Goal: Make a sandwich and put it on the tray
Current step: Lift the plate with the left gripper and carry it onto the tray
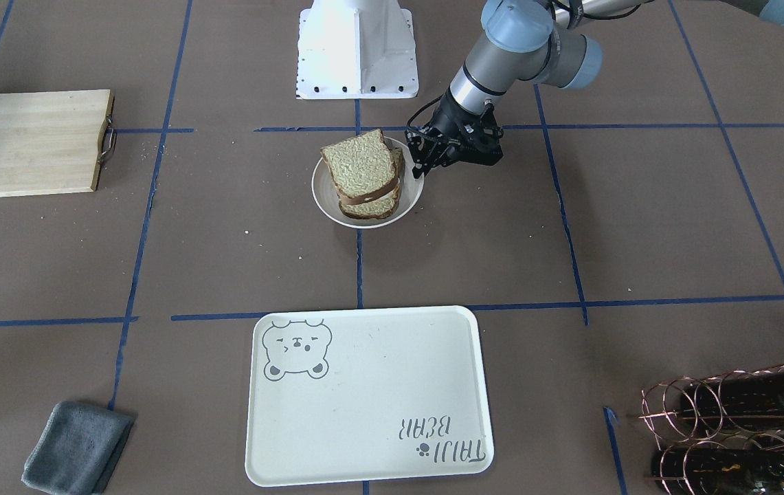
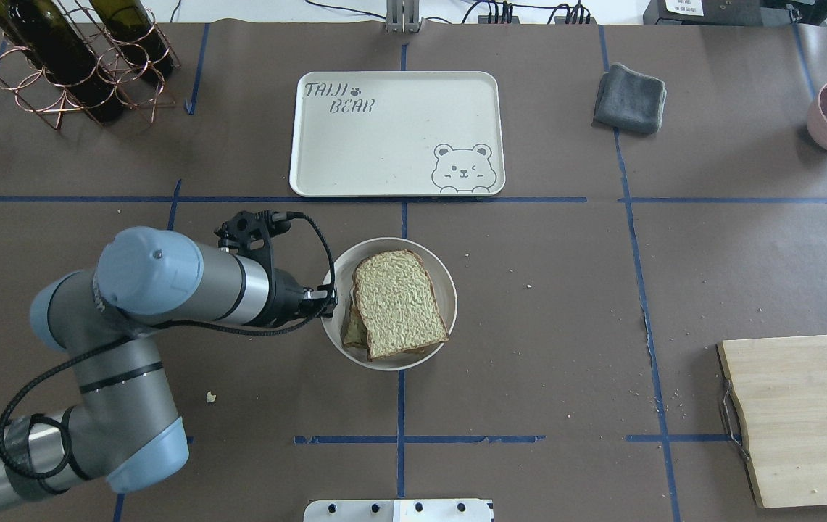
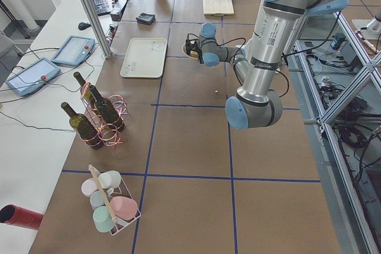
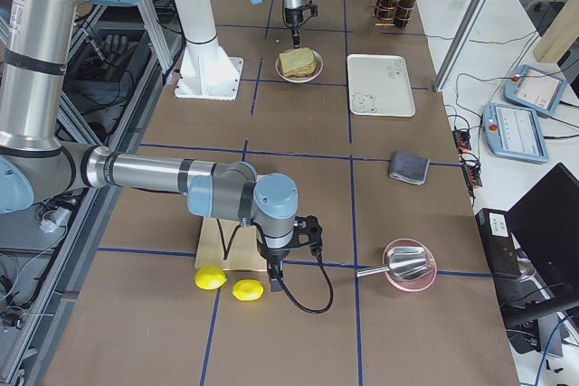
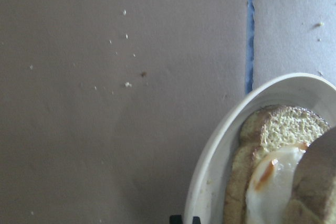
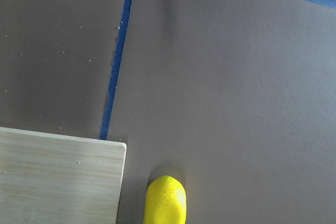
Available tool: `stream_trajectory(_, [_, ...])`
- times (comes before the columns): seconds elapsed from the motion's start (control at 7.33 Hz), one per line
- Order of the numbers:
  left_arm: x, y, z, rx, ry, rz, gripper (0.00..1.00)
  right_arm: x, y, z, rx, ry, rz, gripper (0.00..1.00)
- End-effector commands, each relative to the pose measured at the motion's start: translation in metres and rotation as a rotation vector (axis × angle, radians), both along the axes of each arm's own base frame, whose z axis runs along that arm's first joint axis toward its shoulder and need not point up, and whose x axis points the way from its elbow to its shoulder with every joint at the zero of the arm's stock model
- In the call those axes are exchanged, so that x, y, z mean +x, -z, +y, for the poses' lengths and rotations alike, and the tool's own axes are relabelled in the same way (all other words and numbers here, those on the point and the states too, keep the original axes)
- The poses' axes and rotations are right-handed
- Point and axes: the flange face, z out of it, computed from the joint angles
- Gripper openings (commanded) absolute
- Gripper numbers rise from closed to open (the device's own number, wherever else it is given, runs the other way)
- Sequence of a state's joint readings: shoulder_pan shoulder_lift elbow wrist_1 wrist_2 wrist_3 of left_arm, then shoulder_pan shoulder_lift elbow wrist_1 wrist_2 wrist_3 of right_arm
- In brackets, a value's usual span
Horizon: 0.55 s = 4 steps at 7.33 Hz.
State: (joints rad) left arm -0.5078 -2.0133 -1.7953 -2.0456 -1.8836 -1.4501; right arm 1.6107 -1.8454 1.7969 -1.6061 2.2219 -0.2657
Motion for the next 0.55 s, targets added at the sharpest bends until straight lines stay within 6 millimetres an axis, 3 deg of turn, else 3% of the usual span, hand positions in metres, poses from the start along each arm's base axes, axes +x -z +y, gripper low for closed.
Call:
stream_trajectory(0.0, [-0.027,0.02,-0.098,-0.011,0.041,-0.059,0.0,0.0,-0.001,0.002,-0.004,0.001,-0.001,1.0])
stream_trajectory(0.27, [-0.009,0.043,-0.207,-0.033,0.097,-0.121,0.0,0.0,-0.002,0.003,-0.008,-0.001,0.0,1.0])
stream_trajectory(0.41, [-0.005,0.053,-0.249,-0.025,0.112,-0.153,0.0,0.0,-0.001,0.002,-0.005,-0.001,0.001,1.0])
